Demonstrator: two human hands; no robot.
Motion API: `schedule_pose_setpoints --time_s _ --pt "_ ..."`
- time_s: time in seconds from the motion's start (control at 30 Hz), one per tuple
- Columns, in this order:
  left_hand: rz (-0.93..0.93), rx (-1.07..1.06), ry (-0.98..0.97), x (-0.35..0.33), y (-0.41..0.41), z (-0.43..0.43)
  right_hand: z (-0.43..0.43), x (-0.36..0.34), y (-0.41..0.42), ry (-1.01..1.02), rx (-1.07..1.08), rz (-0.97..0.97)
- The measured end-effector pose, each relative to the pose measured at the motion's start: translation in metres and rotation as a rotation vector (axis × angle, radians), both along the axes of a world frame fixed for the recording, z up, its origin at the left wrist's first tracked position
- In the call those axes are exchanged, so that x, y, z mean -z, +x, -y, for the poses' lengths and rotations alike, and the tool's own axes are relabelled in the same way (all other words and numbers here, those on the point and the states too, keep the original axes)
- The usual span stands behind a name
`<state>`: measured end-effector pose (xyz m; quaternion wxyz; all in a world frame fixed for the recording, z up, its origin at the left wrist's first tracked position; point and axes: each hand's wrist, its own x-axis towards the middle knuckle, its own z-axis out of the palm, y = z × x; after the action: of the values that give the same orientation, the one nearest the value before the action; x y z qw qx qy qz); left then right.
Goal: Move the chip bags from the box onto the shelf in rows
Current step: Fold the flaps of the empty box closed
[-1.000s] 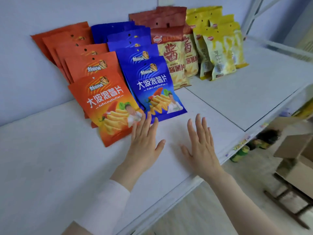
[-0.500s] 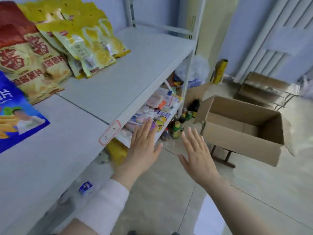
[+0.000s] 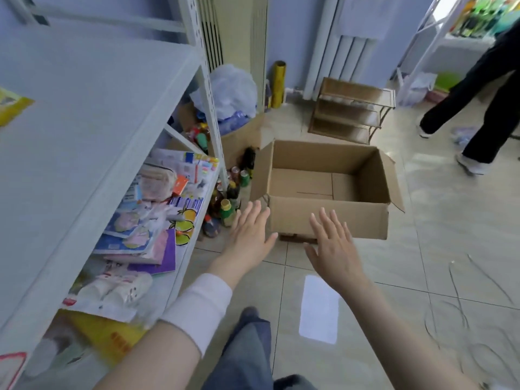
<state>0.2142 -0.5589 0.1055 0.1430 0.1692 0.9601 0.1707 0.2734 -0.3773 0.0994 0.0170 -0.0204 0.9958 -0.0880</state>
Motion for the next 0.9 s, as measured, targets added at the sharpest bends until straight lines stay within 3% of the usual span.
schedule_pose_setpoints --time_s 0.2,0.33,0.57,0.8,0.9 --pt "0.102 0.043 -0.004 0.018 -0.083 -0.025 -0.034 0.021 -0.054 -0.012 0.143 0.061" --pt "0.263 -0.039 0.058 0.039 -0.129 -0.054 -0.065 0.039 -0.091 -0.021 0.182 0.137" --pt "0.632 -0.579 0.427 0.094 -0.209 -0.102 -0.130 0.081 -0.185 -0.047 0.136 0.245" --pt "0.747 -1.040 0.499 0.173 -0.266 -0.105 -0.179 0.135 -0.252 -0.097 0.100 0.394" --pt "0.710 -1.121 0.530 0.216 -0.301 -0.093 -0.187 0.180 -0.277 -0.117 0.093 0.453"
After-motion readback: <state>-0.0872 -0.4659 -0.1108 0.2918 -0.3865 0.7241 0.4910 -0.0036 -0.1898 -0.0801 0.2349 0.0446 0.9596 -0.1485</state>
